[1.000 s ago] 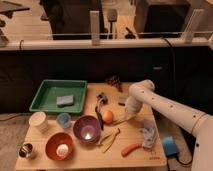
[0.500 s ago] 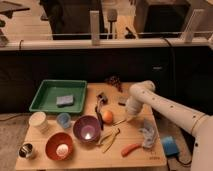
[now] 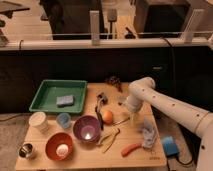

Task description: Place fork in table surface

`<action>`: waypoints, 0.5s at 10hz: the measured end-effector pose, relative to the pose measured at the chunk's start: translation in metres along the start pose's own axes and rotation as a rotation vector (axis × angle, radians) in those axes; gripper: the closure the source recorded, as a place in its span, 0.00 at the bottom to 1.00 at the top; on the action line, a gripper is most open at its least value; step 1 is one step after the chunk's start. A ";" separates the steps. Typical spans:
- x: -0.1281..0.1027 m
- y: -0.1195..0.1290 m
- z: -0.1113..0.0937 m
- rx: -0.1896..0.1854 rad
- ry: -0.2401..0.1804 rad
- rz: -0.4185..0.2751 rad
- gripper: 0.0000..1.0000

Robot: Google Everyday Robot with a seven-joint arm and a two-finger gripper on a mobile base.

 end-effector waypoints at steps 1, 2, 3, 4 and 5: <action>-0.002 -0.001 -0.008 0.014 0.016 -0.014 0.20; -0.006 -0.002 -0.016 0.032 0.035 -0.032 0.20; -0.008 -0.003 -0.017 0.041 0.044 -0.042 0.20; -0.008 -0.003 -0.018 0.043 0.045 -0.043 0.20; -0.008 -0.003 -0.018 0.042 0.045 -0.043 0.20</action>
